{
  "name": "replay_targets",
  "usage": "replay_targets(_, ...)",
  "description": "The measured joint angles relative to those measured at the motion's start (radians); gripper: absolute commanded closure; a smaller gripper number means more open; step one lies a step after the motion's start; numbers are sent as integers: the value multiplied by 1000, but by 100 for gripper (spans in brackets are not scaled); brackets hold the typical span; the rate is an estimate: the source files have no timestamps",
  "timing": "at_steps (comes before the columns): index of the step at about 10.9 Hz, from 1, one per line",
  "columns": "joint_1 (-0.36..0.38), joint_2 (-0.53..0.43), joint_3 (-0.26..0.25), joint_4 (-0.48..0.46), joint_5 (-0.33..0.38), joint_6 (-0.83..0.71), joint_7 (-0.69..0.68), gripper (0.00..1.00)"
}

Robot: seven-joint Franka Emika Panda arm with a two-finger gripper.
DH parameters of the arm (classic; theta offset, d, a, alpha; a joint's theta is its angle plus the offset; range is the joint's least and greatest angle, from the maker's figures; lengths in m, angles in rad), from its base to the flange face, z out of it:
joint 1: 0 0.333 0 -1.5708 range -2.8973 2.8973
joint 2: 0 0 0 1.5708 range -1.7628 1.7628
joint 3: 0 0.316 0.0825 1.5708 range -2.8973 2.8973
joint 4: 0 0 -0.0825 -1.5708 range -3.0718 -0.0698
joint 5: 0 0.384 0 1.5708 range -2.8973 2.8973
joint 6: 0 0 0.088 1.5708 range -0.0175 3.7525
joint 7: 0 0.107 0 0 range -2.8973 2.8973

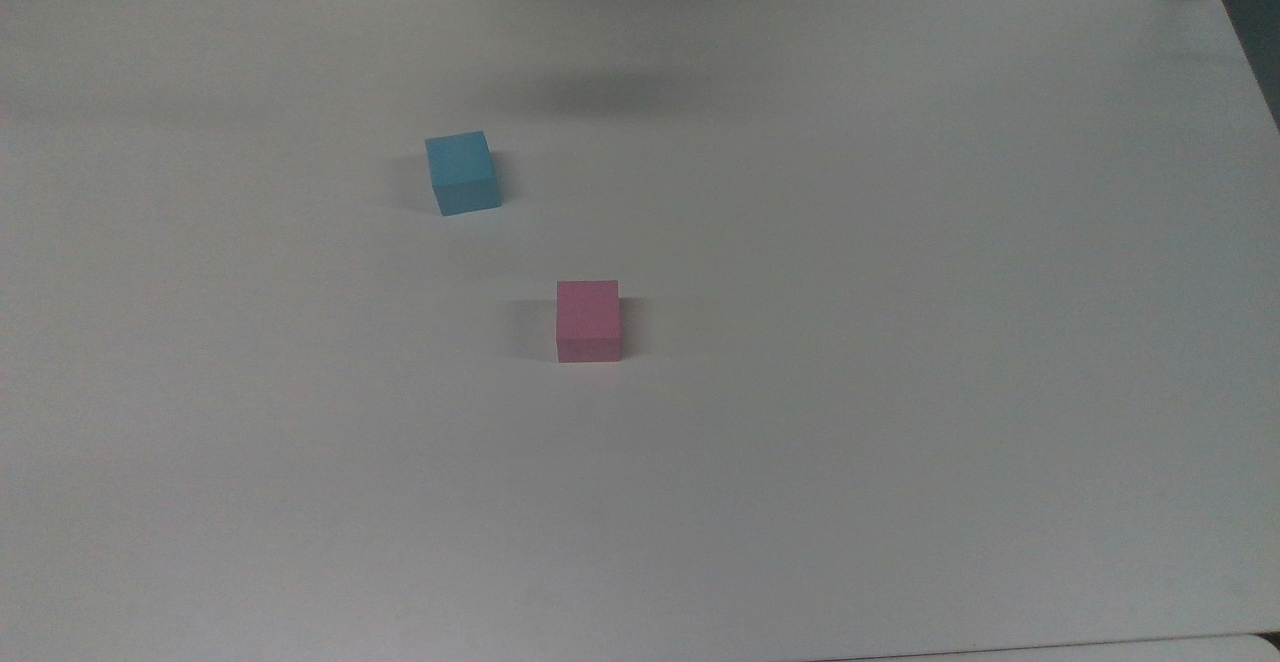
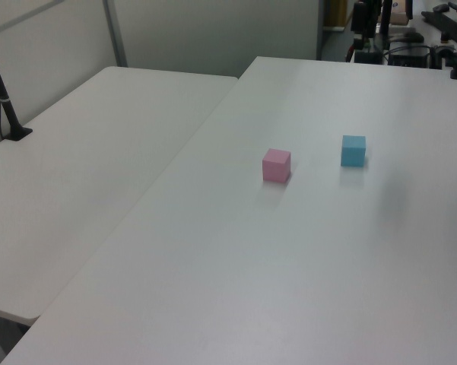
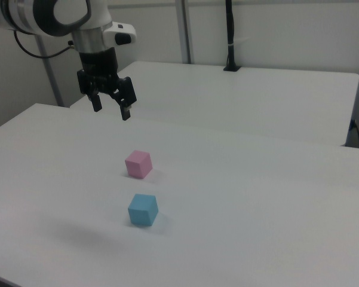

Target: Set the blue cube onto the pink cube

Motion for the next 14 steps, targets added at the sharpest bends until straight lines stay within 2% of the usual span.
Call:
replay_targets(11, 17, 7, 0, 0, 0, 0, 2, 0)
replay_targets(12, 17, 8, 0, -2, -8, 0, -18, 0)
replay_targets(14, 18, 14, 0, -18, -54, -44, -167, 0)
